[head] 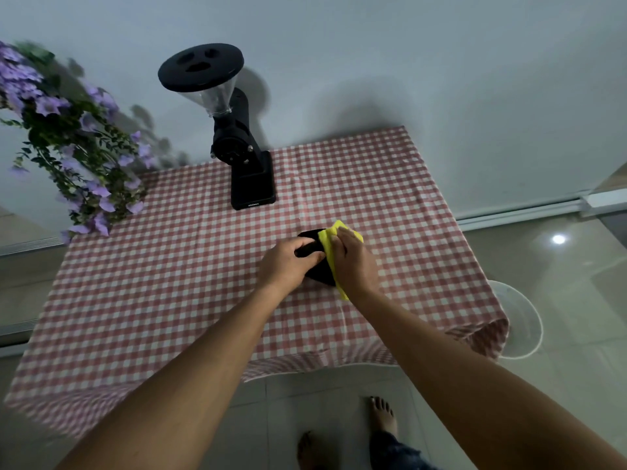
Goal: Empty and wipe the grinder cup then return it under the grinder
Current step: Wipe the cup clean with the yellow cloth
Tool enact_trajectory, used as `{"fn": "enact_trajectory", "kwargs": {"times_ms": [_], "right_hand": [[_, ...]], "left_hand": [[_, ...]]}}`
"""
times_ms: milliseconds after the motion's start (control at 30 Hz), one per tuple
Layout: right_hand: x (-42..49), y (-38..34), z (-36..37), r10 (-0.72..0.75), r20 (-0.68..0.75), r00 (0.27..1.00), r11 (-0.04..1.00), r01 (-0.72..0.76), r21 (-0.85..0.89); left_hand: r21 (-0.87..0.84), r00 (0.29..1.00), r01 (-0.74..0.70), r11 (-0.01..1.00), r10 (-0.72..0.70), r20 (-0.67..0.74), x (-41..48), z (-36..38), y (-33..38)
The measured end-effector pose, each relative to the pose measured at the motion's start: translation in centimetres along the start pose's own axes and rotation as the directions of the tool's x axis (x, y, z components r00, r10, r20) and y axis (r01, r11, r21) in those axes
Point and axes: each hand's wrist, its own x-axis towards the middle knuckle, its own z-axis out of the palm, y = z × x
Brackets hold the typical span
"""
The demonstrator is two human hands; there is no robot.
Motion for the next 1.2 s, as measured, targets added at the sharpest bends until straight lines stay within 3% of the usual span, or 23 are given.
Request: {"fn": "enact_trajectory", "kwargs": {"times_ms": [100,200,233,433,567,600,700,800,967,1133,1200], "right_hand": [[0.0,0.8,0.1,-0.043,0.007,0.999,0.999,0.043,0.023],[0.9,1.5,-1.0,0.256,0.002,0.967,0.956,-0.253,0.147],[1.1,1.2,-1.3,0.294,0.011,0.956,0.945,-0.293,0.145],[0.8,0.2,-0.2,0.056,0.013,0.998,0.998,-0.056,0.007],[1.6,1.2,-1.0,0.335,0.046,0.941,0.925,-0.338,0.172],[1.5,1.2,-1.1,0.337,0.034,0.941,0.928,-0.338,0.155],[0.6,0.5,-0.5,0.115,0.001,0.993,0.993,-0.115,0.005],[0.2,0.7,0.2,-0.027,-0.006,1.0,1.0,0.027,-0.003],[2.0,1.6,-0.9,0.277,-0.009,0.961,0.957,-0.275,0.094],[0.8,0.1,0.1,0.062,-0.021,0.998,0.995,-0.061,0.073],[0.6,0.8,0.0,0.049,-0.035,0.998,0.994,-0.045,0.104]], "left_hand": [[-0.03,1.0,-0.002,1.0,0.002,-0.013,-0.1,0.4,-0.6],[-0.01,1.0,-0.022,1.0,0.022,0.002,-0.1,0.3,-0.7],[-0.014,1.0,-0.019,1.0,0.019,0.007,0.0,0.4,-0.8],[-0.079,1.0,-0.01,0.997,0.01,0.0,0.1,0.6,-2.2],[-0.101,0.999,-0.003,0.995,0.007,0.037,0.2,0.5,-2.2],[-0.093,0.999,-0.003,0.996,0.008,0.051,0.2,0.4,-2.2],[-0.083,0.997,0.014,0.996,-0.007,0.082,0.1,0.3,-2.5],[-0.085,0.997,0.021,0.996,-0.015,0.079,0.0,0.1,-2.7],[-0.07,0.994,-0.002,0.998,0.009,0.107,-0.3,0.1,-2.3],[-0.086,0.993,0.001,0.996,0.009,0.116,-0.2,0.2,-1.7],[-0.087,0.994,0.002,0.996,0.008,0.11,-0.3,0.3,-1.8]]}}
